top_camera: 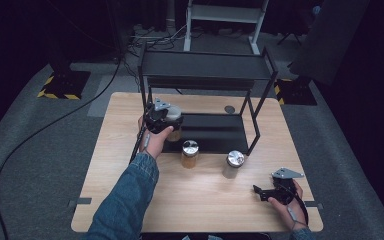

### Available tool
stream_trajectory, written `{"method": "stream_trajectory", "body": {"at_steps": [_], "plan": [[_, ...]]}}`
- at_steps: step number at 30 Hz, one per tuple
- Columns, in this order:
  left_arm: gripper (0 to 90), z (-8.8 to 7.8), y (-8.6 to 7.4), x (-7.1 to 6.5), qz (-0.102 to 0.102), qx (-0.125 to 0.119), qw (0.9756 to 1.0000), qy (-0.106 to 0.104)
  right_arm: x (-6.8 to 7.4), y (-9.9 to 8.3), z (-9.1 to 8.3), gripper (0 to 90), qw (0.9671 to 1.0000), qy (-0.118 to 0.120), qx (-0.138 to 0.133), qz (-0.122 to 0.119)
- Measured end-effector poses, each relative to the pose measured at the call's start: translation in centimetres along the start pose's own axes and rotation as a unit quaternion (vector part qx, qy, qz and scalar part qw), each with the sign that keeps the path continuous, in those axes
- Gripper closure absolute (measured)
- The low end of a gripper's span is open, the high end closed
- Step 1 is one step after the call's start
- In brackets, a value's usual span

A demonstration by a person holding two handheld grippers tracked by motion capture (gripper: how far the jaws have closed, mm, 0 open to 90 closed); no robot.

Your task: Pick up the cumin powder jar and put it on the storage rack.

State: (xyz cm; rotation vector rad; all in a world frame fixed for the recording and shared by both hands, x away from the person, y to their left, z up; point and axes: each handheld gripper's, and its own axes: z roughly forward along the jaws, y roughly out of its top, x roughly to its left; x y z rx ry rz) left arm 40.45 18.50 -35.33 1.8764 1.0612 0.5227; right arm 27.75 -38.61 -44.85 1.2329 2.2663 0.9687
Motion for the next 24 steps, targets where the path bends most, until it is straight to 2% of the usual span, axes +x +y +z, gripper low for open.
{"method": "stream_trajectory", "body": {"at_steps": [5,14,20,24], "plan": [[33.3,0.8,-0.6,0.3,-0.011,0.007,0.9999,-0.001,0.0,0.0,0.0,2.2,1.0,0.0,0.0,0.0],[33.2,1.5,-0.9,0.3,-0.011,0.022,0.9997,0.003,0.0,0.0,0.0,2.2,1.0,0.0,0.0,0.0],[33.2,1.7,-0.7,0.0,0.002,0.031,0.9995,0.007,0.0,0.0,0.0,2.2,1.0,0.0,0.0,0.0],[33.2,1.9,-0.8,0.1,0.0,0.033,0.9994,0.006,0.0,0.0,0.0,2.2,1.0,0.0,0.0,0.0]]}}
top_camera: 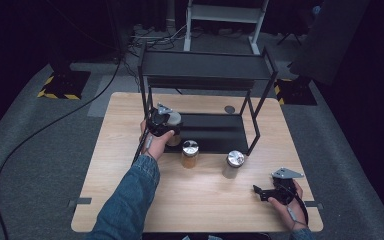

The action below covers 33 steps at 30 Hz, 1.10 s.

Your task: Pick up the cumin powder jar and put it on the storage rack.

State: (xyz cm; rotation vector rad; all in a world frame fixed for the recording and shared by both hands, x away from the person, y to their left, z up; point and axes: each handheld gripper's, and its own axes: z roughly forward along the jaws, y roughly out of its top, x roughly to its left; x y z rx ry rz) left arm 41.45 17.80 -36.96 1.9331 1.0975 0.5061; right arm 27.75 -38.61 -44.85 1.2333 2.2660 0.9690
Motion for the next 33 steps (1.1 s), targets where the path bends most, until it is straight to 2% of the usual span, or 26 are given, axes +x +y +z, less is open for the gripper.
{"method": "stream_trajectory", "body": {"at_steps": [8,12,16,19,24,28,33], "plan": [[33.1,0.0,0.0,0.1,0.001,0.003,1.0,0.001,0.0,0.0,0.0,2.2,1.0,0.0,0.0,0.0],[33.0,-0.1,0.0,-0.2,0.012,0.005,0.9999,0.005,0.0,0.0,0.0,2.2,1.0,0.0,0.0,0.0],[32.8,-0.2,0.0,-0.2,0.01,0.005,0.9999,0.006,0.0,0.0,0.0,2.2,1.0,0.0,0.0,0.0],[27.4,-0.3,0.1,-0.2,0.006,0.01,0.9999,0.008,0.0,0.0,0.0,2.2,1.0,0.0,0.0,0.0],[15.0,-0.6,0.1,0.1,-0.014,0.01,0.9998,0.01,0.0,0.0,0.0,2.2,1.0,0.0,0.0,0.0],[10.5,-1.7,-0.2,0.1,-0.011,-0.006,0.9999,0.001,0.0,0.0,0.0,2.2,1.0,0.0,0.0,0.0],[10.0,-3.3,-0.5,-0.1,-0.001,-0.016,0.9998,-0.007,0.0,0.0,0.0,2.2,1.0,0.0,0.0,0.0]]}}
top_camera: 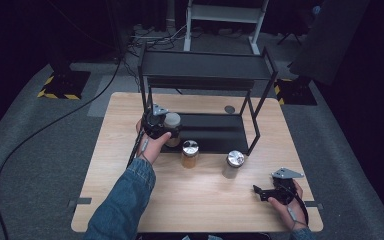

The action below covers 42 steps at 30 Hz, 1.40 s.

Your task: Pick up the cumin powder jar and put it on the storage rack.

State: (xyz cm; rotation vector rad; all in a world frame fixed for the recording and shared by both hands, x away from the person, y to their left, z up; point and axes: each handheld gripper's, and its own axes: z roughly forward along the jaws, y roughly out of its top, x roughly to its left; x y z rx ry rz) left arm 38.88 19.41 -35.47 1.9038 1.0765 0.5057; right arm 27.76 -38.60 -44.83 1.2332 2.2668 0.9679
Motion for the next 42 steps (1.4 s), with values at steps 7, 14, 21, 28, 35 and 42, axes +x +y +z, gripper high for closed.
{"method": "stream_trajectory", "body": {"at_steps": [7,14,21,28,35,42], "plan": [[10.6,-2.9,-1.3,-0.7,0.017,-0.02,0.9997,-0.001,-0.1,0.1,0.0,2.2,1.0,0.003,0.001,-0.003],[10.7,-6.1,-3.3,-1.4,0.022,-0.031,0.9992,0.01,-0.1,0.1,0.0,2.3,1.0,0.003,0.001,-0.003],[10.2,-9.0,-4.4,-2.1,0.04,-0.038,0.9983,0.018,-0.1,0.1,0.0,2.3,1.0,0.003,0.001,-0.003],[11.3,-10.5,-5.9,-2.7,0.055,-0.031,0.9978,0.022,-0.1,0.1,0.0,2.3,1.0,0.003,0.001,-0.003],[11.4,-11.2,-8.0,-3.1,0.058,-0.02,0.9977,0.03,-0.1,0.1,0.0,2.3,1.0,0.003,0.001,-0.003],[11.5,-11.4,-10.2,-3.0,0.053,-0.003,0.998,0.036,-0.1,0.1,0.0,2.3,1.0,0.003,0.001,-0.003]]}}
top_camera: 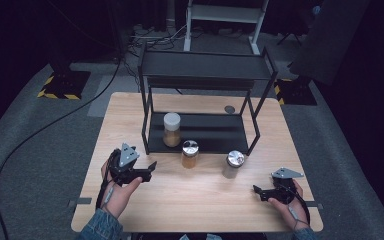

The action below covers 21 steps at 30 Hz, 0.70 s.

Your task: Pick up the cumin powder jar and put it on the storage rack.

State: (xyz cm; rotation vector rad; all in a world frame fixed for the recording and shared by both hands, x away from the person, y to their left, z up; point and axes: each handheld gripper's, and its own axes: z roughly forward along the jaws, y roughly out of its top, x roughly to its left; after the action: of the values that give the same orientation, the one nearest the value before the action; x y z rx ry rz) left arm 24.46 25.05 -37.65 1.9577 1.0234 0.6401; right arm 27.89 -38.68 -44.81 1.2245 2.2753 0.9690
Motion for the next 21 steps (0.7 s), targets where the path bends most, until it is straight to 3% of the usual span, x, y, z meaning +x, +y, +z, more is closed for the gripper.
{"method": "stream_trajectory", "body": {"at_steps": [21], "plan": [[11.2,0.6,-4.8,-0.7,-0.017,0.051,0.9985,0.012,0.0,0.0,0.0,2.3,1.0,0.0,0.0,0.0]]}}
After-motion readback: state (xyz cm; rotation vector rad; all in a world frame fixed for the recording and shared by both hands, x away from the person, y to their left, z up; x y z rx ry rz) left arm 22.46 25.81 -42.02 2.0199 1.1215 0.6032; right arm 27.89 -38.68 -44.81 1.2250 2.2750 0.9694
